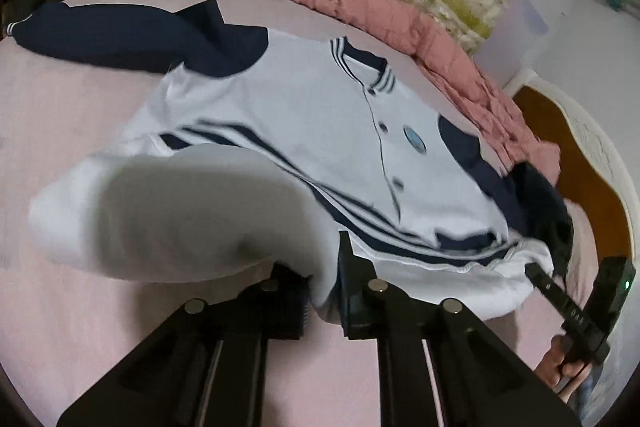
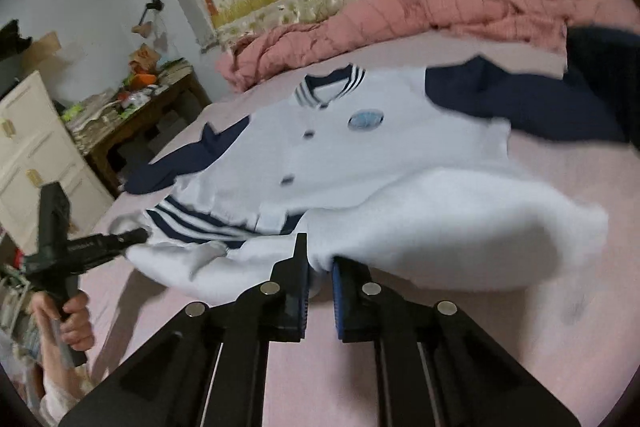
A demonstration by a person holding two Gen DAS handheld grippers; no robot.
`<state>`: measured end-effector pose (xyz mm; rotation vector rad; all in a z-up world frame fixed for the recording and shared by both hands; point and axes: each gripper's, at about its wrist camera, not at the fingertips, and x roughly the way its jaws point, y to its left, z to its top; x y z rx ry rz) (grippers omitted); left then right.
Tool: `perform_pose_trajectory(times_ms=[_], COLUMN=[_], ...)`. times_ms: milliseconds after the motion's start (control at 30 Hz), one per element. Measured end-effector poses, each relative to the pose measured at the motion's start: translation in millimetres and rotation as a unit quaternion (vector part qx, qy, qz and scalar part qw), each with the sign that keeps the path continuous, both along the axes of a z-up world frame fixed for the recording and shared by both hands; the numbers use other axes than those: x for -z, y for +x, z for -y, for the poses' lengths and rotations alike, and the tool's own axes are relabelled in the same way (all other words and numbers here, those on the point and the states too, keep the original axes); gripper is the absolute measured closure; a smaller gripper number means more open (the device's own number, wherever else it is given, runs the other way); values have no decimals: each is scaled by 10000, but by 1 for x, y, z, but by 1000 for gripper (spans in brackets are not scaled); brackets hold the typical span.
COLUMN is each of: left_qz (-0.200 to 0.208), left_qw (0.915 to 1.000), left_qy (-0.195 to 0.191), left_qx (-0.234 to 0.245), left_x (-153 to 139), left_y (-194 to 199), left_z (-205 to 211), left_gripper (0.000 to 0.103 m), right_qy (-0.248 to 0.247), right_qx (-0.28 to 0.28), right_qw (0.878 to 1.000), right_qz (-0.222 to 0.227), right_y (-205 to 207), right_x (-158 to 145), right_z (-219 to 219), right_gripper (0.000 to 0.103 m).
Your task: Fold large clothes
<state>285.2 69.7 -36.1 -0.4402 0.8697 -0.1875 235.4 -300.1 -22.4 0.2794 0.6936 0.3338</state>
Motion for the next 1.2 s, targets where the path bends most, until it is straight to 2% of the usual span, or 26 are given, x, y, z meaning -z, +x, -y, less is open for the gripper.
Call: perform_pose_trajectory(times_ms=[133,267,367,467,567,633,733,767,800,833,867,933,967,1067,1200], left_qz=[-255,-446,-233,218,374,462,561,614,720,847,1032,1394,1536,1619,1051], left_qw=[9987,9956,9943,9920,9878,9866,9835,9825,9804,9781,9751,9705,9692,9661,9636], left_qy=[371,663,942,1220,1495,1551,1709,1748,1818,1882,1932,1922,1878,1872,2024], left_qx=[-256,-486,-436,-259,-206,-213,-194,-196,-230,-277,-351,-427,-433,-730,-1394], left_x=[-8,10,24,41,53,48,46,43,38,33,25,10,3,-7,6], left_y=[61,118,141,145,145,144,140,138,132,127,118,105,100,96,109], left_z=[6,12,21,32,37,38,39,40,39,39,36,31,26,9,-34], left_gripper=[89,89,88,85,84,83,68,56,36,24,3,0,0,0,0], right_qy=[-268,-755,-852,-831,-802,-628,-548,-594,-632,-669,-697,-659,-651,-717,-959], right_qx=[277,398,569,685,570,547,520,511,517,522,516,424,405,486,1023], right_qw=[9992,9964,9946,9941,9947,9963,9969,9967,9965,9963,9962,9967,9962,9937,9890], right_qz=[-106,-17,-133,-143,-292,-209,-219,-217,-196,-140,-16,216,422,714,467], right_y=[56,121,162,177,186,190,187,186,181,176,169,156,148,133,133], right_x=[-16,-11,11,35,55,54,56,55,53,50,46,36,28,11,7], right_z=[-8,-22,-25,-21,-17,-12,-10,-11,-12,-12,-10,-8,-7,0,29], right_gripper=[93,93,93,93,93,92,89,88,82,74,68,35,29,27,25])
